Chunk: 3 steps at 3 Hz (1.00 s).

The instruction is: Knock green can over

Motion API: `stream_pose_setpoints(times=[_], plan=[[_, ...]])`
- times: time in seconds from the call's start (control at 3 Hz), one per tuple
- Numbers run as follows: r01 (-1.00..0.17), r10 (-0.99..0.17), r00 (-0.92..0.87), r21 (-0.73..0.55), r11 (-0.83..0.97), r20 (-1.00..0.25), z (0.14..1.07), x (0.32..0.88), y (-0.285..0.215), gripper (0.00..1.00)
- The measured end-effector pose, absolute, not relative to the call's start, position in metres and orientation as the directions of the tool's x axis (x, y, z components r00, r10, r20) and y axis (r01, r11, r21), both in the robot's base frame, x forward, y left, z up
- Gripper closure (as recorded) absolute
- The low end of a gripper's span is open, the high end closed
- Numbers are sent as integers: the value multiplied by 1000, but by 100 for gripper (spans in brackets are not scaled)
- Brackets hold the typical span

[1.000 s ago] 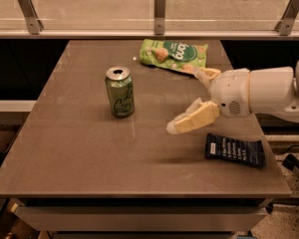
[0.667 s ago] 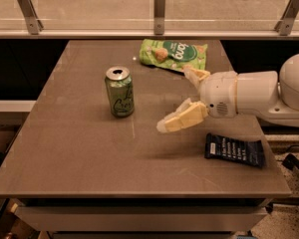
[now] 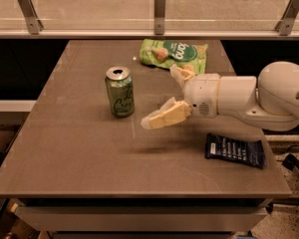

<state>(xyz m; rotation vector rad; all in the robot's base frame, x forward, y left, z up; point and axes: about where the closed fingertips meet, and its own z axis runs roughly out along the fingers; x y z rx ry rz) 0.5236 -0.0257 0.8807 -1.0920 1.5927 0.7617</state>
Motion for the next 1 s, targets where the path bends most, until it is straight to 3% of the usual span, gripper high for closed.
stream_pose_setpoints(times=[1.0], plan=[[-906,-221,-83,-19,424,-972,876,535,17,0]])
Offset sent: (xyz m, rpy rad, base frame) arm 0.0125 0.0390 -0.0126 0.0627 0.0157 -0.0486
